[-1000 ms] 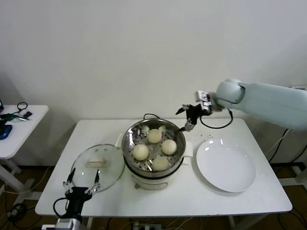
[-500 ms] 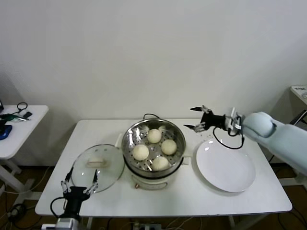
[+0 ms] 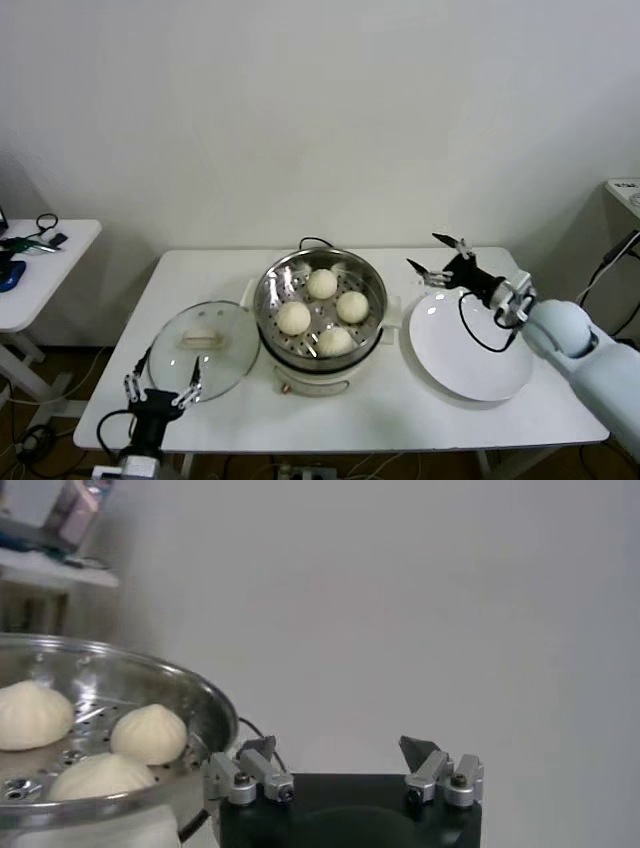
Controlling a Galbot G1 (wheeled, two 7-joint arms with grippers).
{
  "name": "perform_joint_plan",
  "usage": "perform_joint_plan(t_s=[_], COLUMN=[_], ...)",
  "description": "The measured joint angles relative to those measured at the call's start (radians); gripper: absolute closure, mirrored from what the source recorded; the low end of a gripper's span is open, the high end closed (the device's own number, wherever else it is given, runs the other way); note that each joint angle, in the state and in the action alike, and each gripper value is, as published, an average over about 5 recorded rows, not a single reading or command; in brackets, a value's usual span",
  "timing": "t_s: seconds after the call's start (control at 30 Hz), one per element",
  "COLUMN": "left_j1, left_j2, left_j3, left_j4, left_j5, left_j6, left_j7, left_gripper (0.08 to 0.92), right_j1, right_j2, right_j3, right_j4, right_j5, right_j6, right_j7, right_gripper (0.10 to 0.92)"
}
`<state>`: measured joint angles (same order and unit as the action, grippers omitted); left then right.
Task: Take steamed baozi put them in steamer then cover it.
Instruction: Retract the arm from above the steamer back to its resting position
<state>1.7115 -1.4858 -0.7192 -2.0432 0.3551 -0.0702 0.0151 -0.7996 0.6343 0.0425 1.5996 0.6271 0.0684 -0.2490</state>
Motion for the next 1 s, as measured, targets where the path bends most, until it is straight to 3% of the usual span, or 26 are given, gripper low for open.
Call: perform_joint_plan(t_s=[0.53, 1.0], left_j1=[0.028, -0.103], left_j2=[0.05, 0.116], left_j3=[0.028, 0.126], left_j4=[-0.024, 0.125], left_j5=[0.581, 0.84], left_j6=[0.079, 0.156], left_j7=[-0.001, -0.081], left_gripper=[0.177, 0.177], right_j1=[-0.423, -0.52], right_j2=[0.246, 0.336], right_j3=[0.441, 0.526], right_j4=[0.034, 0.035], right_j5=[-0.093, -0.147], right_j6=[0.016, 0.024], right_j7=[0.021, 0.025], right_gripper=[0.203, 0.203])
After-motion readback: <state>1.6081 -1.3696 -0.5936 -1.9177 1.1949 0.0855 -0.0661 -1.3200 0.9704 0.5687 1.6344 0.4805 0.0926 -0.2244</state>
